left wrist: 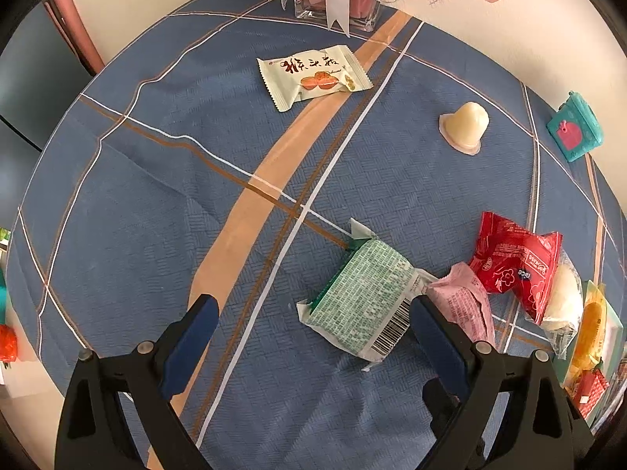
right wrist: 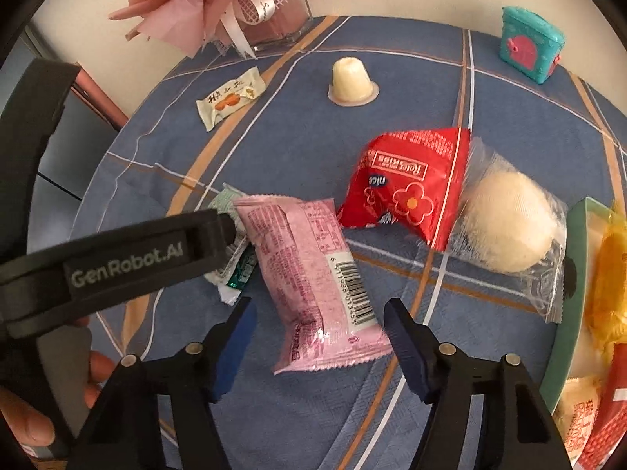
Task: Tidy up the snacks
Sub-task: 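Grasp the mint-green pack with left gripper while right grasps pink pack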
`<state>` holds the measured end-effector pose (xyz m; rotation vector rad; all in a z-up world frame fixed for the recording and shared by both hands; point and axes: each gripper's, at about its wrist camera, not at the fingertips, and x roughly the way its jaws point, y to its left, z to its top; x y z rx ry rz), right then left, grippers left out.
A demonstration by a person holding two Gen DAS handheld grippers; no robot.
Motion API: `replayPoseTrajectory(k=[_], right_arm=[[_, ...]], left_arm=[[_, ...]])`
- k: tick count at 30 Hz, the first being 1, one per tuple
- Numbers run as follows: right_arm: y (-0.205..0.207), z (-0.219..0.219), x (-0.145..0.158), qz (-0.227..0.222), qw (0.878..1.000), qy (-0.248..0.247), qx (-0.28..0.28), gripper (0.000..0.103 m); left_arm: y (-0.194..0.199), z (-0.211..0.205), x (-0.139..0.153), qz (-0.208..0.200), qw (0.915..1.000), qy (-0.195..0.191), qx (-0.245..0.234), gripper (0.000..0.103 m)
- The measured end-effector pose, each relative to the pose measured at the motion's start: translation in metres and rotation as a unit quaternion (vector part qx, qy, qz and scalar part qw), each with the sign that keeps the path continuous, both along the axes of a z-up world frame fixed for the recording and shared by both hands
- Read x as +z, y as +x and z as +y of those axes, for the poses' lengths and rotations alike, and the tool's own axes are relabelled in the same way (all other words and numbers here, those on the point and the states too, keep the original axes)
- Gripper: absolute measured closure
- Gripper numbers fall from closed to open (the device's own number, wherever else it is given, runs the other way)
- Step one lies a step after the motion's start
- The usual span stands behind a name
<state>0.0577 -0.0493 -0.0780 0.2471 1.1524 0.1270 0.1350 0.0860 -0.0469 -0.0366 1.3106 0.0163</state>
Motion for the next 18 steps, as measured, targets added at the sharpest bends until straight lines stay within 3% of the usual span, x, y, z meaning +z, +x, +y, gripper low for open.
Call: replayPoseTrajectory(k=[6,11,18], right_arm=[[0.005,-0.004,-0.006,-0.004,1.000,0.005,-0.022,0.033],[0.001,-0.007,-0.004,-0.007,0.999,0.010,-0.032,0.048],[-0.007,-0.022,-0.006,0.001,0.998,0.023,-0.065,0.051]], left_arm=[[0.008,0.007,-0.009,0.006,1.0000,-0.006,-0.002,0.005],[0.009,0.008,-0.016,0.011,0.9999,-0.008,-0.004,0.005],[0.014,0.001,-0.024,0.026,0.9991,-0.030,-0.016,0.005]])
